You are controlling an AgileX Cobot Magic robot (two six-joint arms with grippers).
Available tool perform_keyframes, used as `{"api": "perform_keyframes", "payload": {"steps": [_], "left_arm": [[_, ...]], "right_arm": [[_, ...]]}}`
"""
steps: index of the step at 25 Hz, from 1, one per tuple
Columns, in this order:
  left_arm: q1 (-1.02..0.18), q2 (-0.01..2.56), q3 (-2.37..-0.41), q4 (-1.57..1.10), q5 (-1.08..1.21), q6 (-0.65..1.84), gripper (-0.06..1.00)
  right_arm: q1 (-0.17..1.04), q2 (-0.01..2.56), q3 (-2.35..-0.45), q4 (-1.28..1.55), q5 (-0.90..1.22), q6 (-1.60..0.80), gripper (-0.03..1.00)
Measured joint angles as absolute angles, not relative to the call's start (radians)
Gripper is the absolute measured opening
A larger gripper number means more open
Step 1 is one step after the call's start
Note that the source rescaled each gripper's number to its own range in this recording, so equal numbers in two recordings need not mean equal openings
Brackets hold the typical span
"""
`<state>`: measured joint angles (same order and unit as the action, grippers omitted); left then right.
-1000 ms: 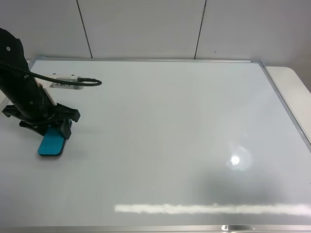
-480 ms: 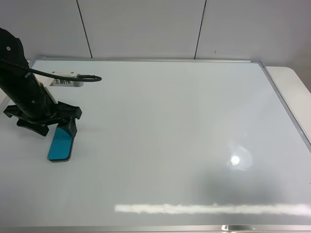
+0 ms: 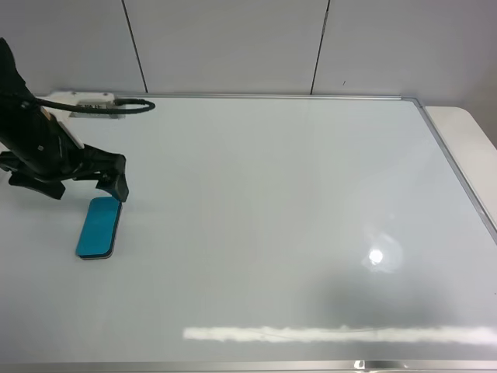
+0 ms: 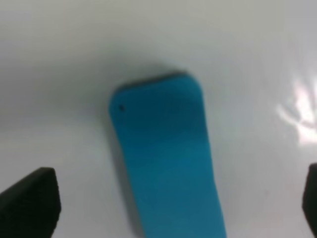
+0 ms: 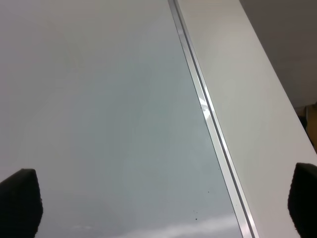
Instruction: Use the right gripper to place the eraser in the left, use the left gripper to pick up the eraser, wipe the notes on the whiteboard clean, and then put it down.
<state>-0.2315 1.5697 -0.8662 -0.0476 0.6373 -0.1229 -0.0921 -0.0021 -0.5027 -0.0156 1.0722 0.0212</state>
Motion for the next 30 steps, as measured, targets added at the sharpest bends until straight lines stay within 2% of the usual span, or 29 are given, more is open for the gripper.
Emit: {"api": "perform_keyframes", "payload": {"steps": [5,13,25,30], "left_arm": [[-0.232,1.355,-0.865,0.036,0.695,-0.124,0.98],[-0.232,0.95,-0.865,0.264,0.917,-0.124,0.99],[-0.231,0.379,-0.86,0.266,1.131,-0.29,0.99],[-0.165,0.203,-0.781,0.285,1.168,-0.31,0.99]], "right_arm": [[-0.092,-0.002,-0.503,-0.016,1.072,0.021,1.0],[-0.092,-0.002,-0.503,-0.016,1.072,0.021,1.0],[-0.092,-0.002,-0.503,-0.016,1.072,0.021,1.0],[-0.092,-0.002,-0.503,-0.016,1.072,0.021,1.0]]}}
